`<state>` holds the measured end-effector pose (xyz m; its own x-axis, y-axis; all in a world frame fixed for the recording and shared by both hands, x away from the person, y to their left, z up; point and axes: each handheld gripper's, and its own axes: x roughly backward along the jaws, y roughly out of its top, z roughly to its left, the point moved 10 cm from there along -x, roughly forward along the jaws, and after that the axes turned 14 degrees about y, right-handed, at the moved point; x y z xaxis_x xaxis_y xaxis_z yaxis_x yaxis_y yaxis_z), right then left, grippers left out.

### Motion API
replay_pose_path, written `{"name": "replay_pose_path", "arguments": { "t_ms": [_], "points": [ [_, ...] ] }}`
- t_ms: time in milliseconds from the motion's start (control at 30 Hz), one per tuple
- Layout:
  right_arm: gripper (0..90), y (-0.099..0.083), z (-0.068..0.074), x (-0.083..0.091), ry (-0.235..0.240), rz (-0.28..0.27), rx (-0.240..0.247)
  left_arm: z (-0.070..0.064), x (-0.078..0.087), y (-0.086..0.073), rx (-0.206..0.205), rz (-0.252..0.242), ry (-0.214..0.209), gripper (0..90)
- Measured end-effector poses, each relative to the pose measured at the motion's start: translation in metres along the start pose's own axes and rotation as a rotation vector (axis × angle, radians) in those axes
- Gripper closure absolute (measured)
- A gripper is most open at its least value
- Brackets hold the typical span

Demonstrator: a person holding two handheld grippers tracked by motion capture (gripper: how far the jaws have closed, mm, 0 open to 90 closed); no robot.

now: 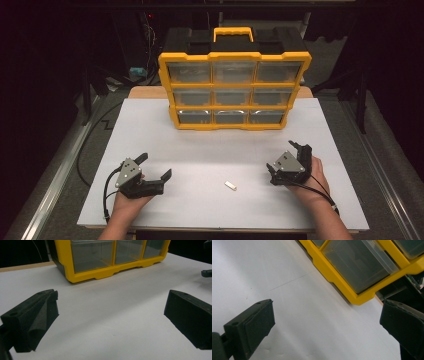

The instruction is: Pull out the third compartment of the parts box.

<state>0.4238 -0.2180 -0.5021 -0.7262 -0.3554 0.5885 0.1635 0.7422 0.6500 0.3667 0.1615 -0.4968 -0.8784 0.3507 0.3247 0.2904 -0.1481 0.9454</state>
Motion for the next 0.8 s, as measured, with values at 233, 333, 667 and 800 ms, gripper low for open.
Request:
{"name": "replay_pose_path", "arguments": {
  "t_ms": [233, 333, 667, 800],
  "points": [
    [0.7, 0.002, 0.004, 0.001, -0.021, 0.048, 0.102, 0.000, 0.000, 0.000, -0.002, 0.000, 0.001, 0.4],
    [0.7, 0.002, 0.006, 0.001, -0.030, 0.066, 0.131, 0.000, 0.000, 0.000, -0.002, -0.001, 0.002, 0.4],
    [0.8, 0.007, 0.010, 0.003, -0.058, 0.111, 0.261, 0.001, 0.000, 0.000, -0.004, 0.001, 0.002, 0.5],
    [0.8, 0.007, 0.012, 0.003, -0.065, 0.123, 0.277, 0.000, 0.000, 0.000, -0.004, 0.000, 0.001, 0.6]
  ]
}}
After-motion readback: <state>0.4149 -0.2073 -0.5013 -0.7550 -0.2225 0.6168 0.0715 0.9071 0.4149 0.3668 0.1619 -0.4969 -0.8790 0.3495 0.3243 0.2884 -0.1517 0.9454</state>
